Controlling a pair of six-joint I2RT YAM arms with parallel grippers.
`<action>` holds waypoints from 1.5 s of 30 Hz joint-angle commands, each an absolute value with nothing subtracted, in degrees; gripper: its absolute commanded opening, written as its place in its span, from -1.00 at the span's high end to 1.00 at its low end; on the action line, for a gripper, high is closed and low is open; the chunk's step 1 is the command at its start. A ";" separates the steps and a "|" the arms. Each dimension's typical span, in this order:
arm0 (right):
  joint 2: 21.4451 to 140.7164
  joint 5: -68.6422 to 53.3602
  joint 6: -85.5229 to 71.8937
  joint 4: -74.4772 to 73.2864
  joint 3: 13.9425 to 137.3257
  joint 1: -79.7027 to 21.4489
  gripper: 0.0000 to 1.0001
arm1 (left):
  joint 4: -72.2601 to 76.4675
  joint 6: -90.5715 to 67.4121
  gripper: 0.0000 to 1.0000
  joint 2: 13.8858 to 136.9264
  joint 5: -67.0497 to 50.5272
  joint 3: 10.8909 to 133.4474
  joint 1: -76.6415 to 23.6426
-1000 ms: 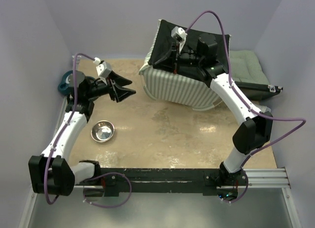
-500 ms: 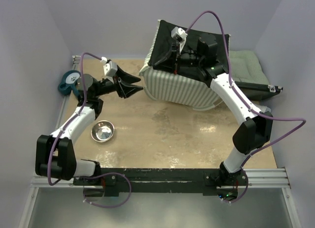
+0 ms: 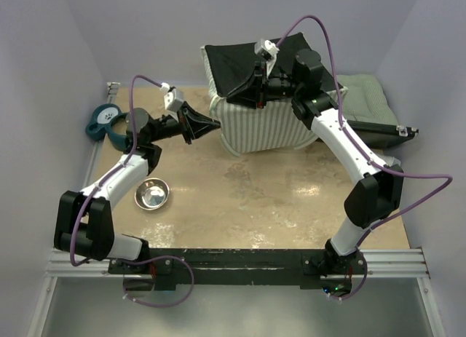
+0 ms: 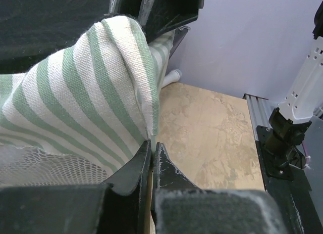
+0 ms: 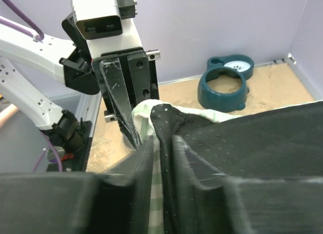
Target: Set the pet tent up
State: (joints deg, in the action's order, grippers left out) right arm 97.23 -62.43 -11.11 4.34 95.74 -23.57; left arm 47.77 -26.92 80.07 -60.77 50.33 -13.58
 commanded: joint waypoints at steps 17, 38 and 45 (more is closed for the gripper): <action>95.97 -64.69 -14.60 10.47 95.71 -24.26 0.48 | 13.45 -14.67 1.00 86.04 -58.10 66.71 -17.14; 95.89 -56.53 -14.15 9.68 97.74 -24.08 -0.18 | 10.20 -11.69 1.00 87.10 -58.27 67.67 -18.02; 99.67 -55.63 -8.18 0.09 101.25 -24.43 -0.30 | 7.39 -8.53 1.00 87.36 -57.48 69.17 -18.81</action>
